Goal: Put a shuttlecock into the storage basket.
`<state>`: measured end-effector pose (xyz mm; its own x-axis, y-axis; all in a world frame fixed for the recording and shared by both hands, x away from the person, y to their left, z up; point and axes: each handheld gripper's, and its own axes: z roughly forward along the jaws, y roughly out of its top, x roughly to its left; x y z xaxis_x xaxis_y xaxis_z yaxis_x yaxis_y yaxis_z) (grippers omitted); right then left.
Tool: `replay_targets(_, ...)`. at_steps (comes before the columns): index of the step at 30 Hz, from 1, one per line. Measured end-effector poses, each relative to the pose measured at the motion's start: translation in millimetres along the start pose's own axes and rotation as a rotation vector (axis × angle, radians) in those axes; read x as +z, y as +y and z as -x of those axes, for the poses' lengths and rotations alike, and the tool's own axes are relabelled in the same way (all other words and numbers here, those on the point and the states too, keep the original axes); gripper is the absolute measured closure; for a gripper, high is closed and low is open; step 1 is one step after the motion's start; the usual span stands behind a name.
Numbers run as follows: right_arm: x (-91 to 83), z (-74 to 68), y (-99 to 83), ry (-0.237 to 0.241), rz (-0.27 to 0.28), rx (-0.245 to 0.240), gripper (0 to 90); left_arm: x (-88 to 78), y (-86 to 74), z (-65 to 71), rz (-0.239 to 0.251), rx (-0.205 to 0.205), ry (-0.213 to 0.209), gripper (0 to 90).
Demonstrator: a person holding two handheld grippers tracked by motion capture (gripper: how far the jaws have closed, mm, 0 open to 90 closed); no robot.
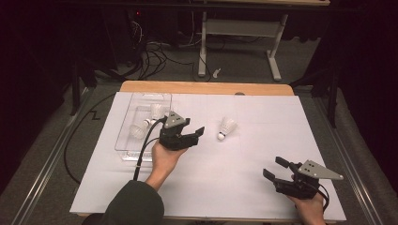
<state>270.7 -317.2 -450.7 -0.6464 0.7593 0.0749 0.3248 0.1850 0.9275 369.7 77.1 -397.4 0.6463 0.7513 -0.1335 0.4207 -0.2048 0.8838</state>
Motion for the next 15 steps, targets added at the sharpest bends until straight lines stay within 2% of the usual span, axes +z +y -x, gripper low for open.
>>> replay_targets(15, 0.0, 0.0, 0.0, 0.001, 0.000, -0.001, 29.3, 10.3, 5.4, 0.8, -0.004, 0.002, -0.005, 36.4)
